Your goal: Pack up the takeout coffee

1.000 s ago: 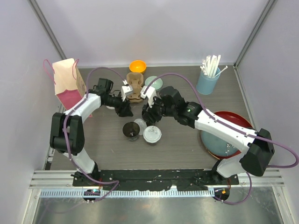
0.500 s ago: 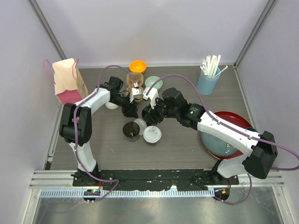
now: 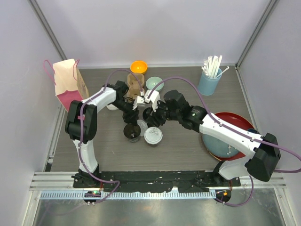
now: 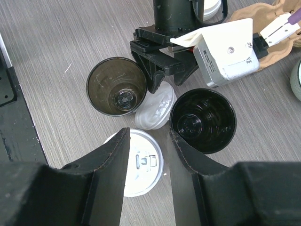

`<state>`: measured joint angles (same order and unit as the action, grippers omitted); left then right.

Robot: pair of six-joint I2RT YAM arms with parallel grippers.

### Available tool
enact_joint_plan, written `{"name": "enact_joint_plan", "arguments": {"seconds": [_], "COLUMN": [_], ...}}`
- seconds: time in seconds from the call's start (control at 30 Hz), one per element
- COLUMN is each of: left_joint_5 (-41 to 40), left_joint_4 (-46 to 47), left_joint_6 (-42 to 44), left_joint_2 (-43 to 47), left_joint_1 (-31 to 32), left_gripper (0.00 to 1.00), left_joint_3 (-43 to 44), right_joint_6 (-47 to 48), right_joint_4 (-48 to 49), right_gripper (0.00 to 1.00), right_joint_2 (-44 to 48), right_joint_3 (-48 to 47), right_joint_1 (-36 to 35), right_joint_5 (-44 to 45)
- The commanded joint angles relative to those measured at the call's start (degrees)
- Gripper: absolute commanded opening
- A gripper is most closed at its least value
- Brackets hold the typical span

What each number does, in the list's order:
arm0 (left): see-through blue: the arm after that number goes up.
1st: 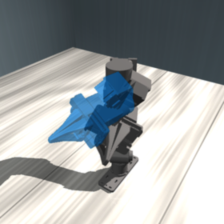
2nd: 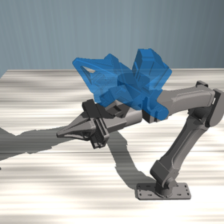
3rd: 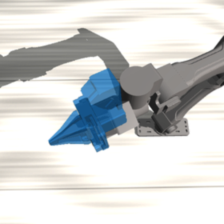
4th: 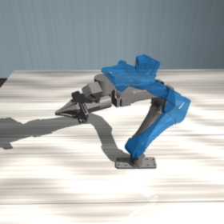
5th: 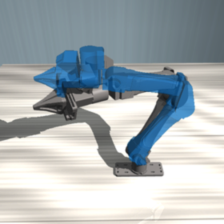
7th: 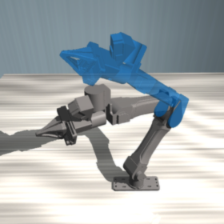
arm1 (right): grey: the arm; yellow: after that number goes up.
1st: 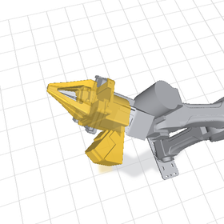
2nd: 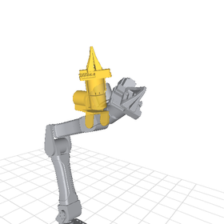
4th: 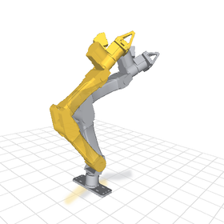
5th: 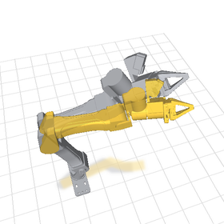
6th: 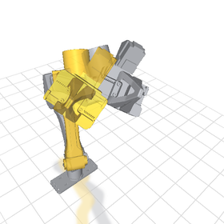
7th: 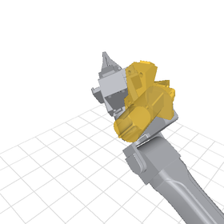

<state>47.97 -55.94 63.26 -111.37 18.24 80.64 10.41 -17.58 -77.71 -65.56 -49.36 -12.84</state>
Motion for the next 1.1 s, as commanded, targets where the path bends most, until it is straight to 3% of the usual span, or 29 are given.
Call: {"name": "enact_joint_plan", "arguments": {"seconds": [0.0,0.27,0.33,0.47,0.5,0.63,0.93,1.07], "left_joint_5": [-1.81,-4.11,-4.02,-5.59,-5.95,-9.37,-14.73,-15.36], "left_joint_4": [1.97,3.30,3.12,2.95,2.68,4.07,16.21,17.71], "left_joint_6": [-1.56,-4.47,-4.55,-4.73,-4.82,-4.99,-17.82,-17.57], "left_joint_2": [0.98,-0.42,-0.34,0.80,1.24,5.54,15.12,21.09], "left_joint_1": [1.01,2.59,2.68,2.68,2.68,2.42,1.98,1.71], "left_gripper": [0.53,0.39,0.31,0.02,0.00,0.00,0.00,0.00], "left_joint_3": [0.66,2.41,2.24,1.98,1.80,-0.30,-4.00,-5.75], "right_joint_6": [0.75,0.92,1.01,0.75,0.75,0.66,-0.57,-3.19], "right_joint_4": [1.94,1.94,1.85,1.59,1.50,1.33,1.68,1.68], "right_gripper": [0.43,0.43,0.43,0.43,0.43,0.43,0.43,0.44], "right_joint_2": [2.21,3.00,3.09,3.53,3.71,4.23,4.32,5.29], "right_joint_3": [0.43,1.31,1.40,1.40,1.40,1.40,1.05,0.35], "right_joint_1": [0.15,0.23,0.23,0.15,0.15,0.15,0.15,0.76], "right_joint_5": [-0.96,-1.40,-1.22,-1.31,-1.31,-1.05,-1.22,-0.08]}}
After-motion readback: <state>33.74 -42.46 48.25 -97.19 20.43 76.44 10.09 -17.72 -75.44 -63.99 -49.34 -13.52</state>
